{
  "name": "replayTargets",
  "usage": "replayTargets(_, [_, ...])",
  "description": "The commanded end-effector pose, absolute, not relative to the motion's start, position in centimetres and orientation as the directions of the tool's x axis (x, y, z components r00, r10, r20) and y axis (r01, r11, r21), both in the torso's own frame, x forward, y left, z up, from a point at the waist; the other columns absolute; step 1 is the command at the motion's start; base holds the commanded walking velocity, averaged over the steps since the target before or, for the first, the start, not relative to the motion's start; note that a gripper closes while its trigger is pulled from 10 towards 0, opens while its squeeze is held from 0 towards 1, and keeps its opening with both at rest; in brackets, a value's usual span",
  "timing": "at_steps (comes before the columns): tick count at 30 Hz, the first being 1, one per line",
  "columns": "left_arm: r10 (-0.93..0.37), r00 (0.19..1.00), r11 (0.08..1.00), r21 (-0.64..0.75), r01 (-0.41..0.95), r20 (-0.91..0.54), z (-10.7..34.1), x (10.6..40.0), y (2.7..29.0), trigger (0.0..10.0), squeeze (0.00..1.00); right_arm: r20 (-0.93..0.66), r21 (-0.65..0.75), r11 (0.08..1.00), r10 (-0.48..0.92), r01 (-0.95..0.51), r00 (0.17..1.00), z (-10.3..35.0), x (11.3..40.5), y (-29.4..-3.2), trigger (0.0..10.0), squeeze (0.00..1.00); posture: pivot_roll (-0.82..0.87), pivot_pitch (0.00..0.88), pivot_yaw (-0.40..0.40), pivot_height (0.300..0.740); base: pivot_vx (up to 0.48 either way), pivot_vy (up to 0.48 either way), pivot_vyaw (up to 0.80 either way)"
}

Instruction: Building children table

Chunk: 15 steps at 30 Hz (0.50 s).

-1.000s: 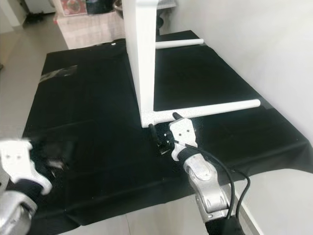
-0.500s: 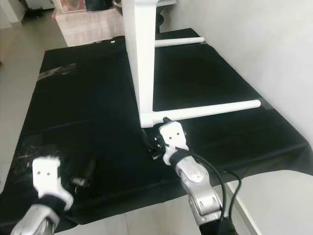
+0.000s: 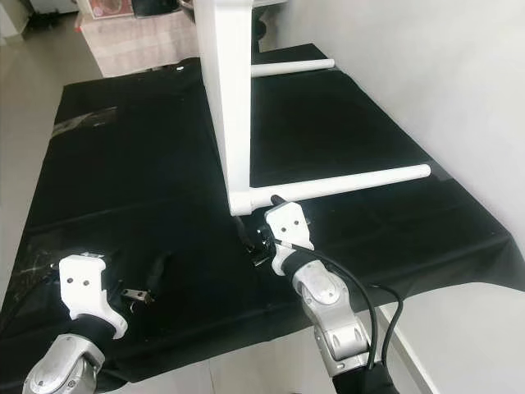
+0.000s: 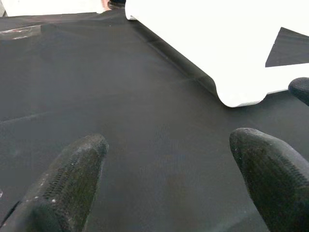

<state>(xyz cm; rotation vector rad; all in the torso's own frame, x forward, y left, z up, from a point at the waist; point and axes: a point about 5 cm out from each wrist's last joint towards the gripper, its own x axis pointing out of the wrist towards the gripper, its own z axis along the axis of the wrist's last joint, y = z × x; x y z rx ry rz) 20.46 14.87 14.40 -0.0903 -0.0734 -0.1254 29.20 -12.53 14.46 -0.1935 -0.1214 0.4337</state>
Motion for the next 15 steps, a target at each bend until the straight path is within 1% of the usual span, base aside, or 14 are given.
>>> replayTargets(1, [-0.114, 0.992, 0.990, -0.074, 0.118, 0.051, 13.73, 20.34, 15.10, 10.0, 0.00, 0.057, -0.214, 0.886, 0.431, -0.411, 0.900, 14.21, 29.16, -12.30, 10.0, 0.00, -0.08, 0.153, 0.029, 0.740, 0.000, 0.000, 0.00])
replayTargets(15, [-0.124, 0.991, 0.988, -0.083, 0.128, 0.049, 13.46, 20.68, 14.99, 10.0, 0.00, 0.047, -0.208, 0.885, 0.434, -0.416, 0.900, 14.10, 29.17, -12.33, 10.0, 0.00, -0.09, 0.149, 0.032, 0.740, 0.000, 0.000, 0.00])
